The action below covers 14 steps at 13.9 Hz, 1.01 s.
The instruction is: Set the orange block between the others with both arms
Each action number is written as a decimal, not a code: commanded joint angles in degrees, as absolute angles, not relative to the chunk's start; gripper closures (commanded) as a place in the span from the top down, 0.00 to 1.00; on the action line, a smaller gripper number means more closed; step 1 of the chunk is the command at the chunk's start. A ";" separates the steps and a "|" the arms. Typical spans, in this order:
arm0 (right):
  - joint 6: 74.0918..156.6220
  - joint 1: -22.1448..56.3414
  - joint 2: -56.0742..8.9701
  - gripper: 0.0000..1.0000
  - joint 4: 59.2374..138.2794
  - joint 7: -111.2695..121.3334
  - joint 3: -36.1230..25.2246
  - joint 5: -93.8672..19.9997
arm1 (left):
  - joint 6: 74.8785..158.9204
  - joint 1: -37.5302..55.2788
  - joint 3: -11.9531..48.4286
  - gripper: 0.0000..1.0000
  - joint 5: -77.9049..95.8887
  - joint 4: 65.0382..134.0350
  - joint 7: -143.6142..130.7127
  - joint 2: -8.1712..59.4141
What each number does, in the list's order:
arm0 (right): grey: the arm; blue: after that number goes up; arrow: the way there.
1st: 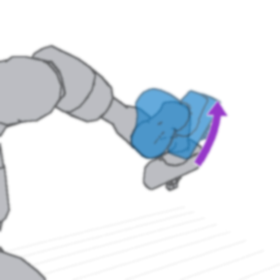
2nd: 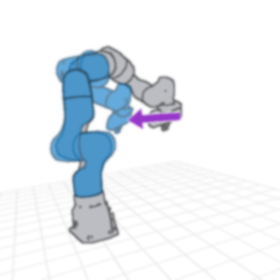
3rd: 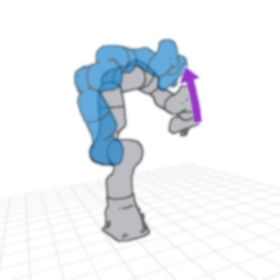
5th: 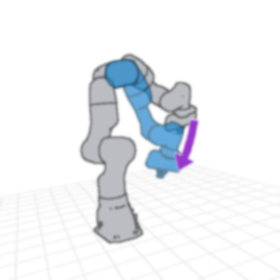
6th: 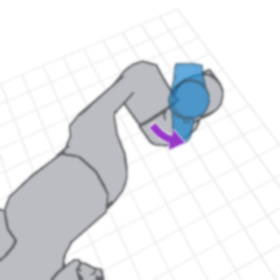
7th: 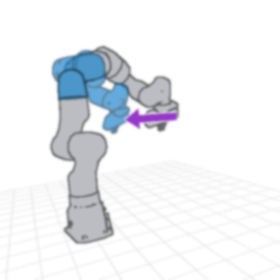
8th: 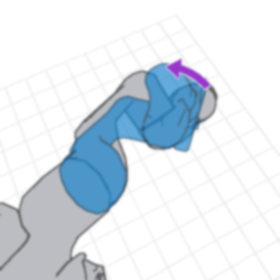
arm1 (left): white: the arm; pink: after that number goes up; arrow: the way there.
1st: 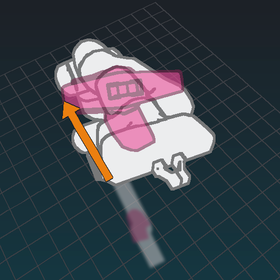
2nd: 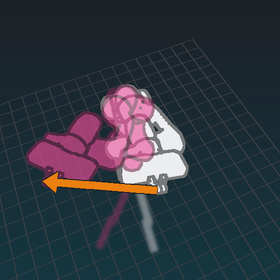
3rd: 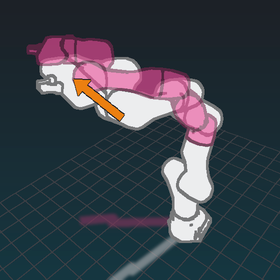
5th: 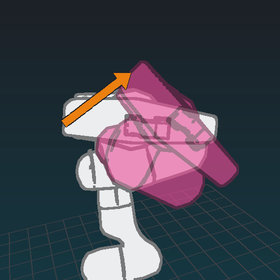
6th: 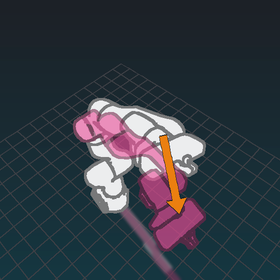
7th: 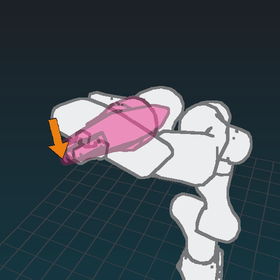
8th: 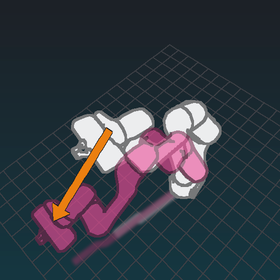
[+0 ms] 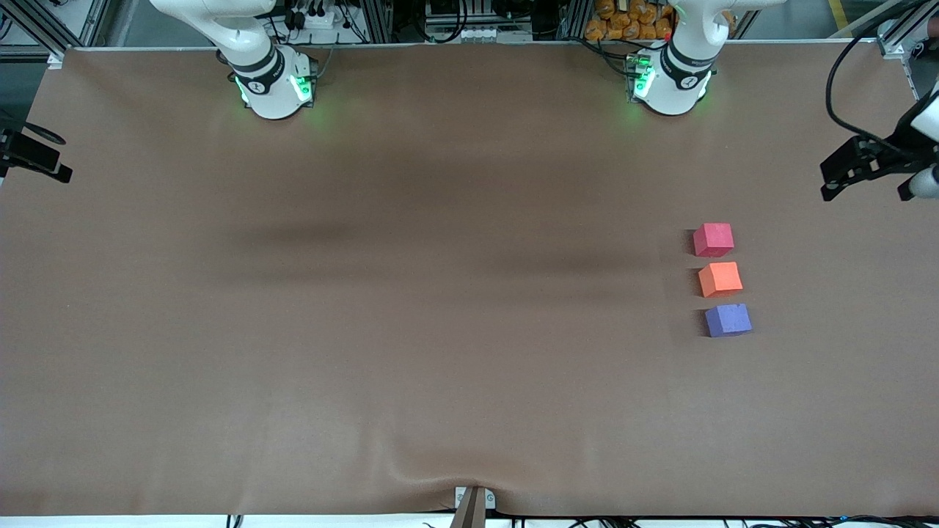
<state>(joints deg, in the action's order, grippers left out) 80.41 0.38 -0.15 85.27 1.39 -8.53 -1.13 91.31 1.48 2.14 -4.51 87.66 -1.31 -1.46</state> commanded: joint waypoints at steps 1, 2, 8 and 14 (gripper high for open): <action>79.98 -0.97 0.26 1.00 85.08 1.93 -7.38 -0.53 | 90.35 3.95 -1.13 1.00 -3.96 88.16 -0.71 -2.11; 79.98 -0.97 0.26 1.00 85.08 1.93 -7.38 -0.53 | 90.35 3.87 -1.14 1.00 -3.26 88.15 -0.70 -1.85; 79.89 -0.97 0.26 1.00 85.08 1.93 -7.38 -0.53 | 90.18 3.34 -1.32 1.00 -3.34 88.15 -0.36 -1.93; 79.98 -0.88 0.18 1.00 85.08 1.93 -7.30 -0.53 | 89.91 3.34 -1.32 1.00 -1.33 88.42 -0.79 -1.32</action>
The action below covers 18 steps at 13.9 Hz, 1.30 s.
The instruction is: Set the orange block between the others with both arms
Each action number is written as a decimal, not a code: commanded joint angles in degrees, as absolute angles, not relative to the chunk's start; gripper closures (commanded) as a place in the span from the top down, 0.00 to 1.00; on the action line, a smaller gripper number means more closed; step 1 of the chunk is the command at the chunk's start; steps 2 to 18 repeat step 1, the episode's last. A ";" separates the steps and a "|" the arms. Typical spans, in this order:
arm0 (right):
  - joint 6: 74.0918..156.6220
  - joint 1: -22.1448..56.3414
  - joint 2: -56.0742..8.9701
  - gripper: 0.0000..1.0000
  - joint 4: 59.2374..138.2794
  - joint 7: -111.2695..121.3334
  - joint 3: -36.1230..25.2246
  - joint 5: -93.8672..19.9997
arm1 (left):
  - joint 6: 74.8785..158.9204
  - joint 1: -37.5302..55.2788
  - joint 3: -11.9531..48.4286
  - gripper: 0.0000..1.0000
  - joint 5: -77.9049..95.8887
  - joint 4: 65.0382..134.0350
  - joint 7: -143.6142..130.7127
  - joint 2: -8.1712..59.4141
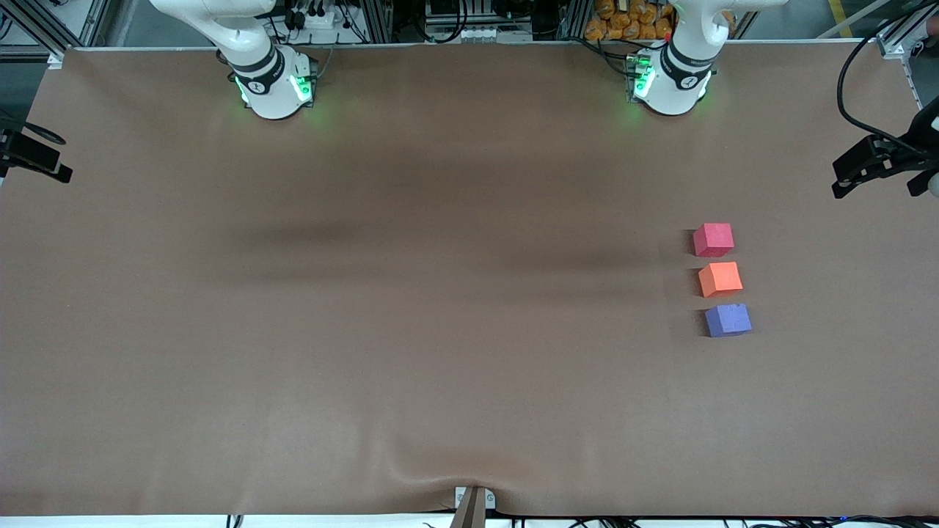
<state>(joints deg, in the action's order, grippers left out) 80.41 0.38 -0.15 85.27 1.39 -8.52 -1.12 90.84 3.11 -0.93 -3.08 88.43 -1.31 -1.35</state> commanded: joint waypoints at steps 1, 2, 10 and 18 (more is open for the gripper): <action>79.98 -0.88 0.26 1.00 85.08 1.93 -7.38 -0.53 | 89.30 3.34 -1.32 1.00 -1.14 88.50 -0.70 -1.32; 79.98 -0.88 0.26 1.00 85.08 1.93 -7.38 -0.53 | 89.30 3.34 -1.32 1.00 -1.14 88.50 -0.70 -1.32; 79.98 -0.88 0.26 1.00 85.08 1.93 -7.38 -0.53 | 89.30 3.34 -1.32 1.00 -1.14 88.50 -0.70 -1.32; 79.98 -0.88 0.26 1.00 85.08 1.93 -7.38 -0.53 | 89.30 3.34 -1.32 1.00 -1.14 88.50 -0.70 -1.32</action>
